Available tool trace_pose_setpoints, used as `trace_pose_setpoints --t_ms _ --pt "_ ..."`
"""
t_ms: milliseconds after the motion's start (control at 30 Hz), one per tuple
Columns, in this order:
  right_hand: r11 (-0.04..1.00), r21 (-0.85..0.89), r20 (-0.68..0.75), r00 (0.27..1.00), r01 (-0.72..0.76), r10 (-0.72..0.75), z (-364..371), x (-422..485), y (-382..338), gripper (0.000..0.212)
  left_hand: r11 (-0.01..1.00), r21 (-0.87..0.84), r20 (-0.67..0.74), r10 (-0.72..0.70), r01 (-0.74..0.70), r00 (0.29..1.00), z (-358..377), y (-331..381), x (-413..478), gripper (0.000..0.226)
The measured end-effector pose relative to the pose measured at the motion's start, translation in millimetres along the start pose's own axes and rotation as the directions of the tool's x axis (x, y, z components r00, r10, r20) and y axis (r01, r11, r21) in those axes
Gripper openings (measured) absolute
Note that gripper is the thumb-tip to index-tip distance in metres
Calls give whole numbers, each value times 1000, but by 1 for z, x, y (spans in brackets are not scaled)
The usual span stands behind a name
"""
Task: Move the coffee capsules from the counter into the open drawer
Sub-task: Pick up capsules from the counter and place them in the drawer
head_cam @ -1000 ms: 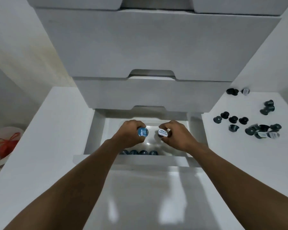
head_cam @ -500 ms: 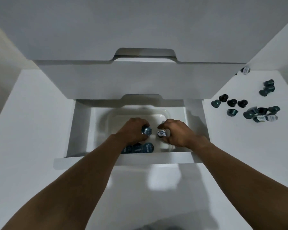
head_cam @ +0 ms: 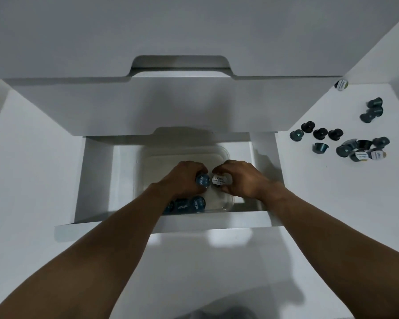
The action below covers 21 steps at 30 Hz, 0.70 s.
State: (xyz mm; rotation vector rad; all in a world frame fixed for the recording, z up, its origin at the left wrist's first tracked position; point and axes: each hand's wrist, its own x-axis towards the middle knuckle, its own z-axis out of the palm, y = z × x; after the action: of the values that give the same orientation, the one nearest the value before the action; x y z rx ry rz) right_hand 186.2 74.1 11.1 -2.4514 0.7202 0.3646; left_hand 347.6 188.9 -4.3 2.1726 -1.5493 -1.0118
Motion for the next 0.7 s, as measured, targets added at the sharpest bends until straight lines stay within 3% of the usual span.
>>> trace_pose_setpoints --t_ms 233,700 --pt "998 -28 -4 998 56 -56 -2 -1 1 37 1000 3 14 -27 27 1000 3 2 1 28" --pt "994 -102 158 987 37 -21 -2 -4 -5 27 999 48 97 -31 26 995 12 11 -2 25"
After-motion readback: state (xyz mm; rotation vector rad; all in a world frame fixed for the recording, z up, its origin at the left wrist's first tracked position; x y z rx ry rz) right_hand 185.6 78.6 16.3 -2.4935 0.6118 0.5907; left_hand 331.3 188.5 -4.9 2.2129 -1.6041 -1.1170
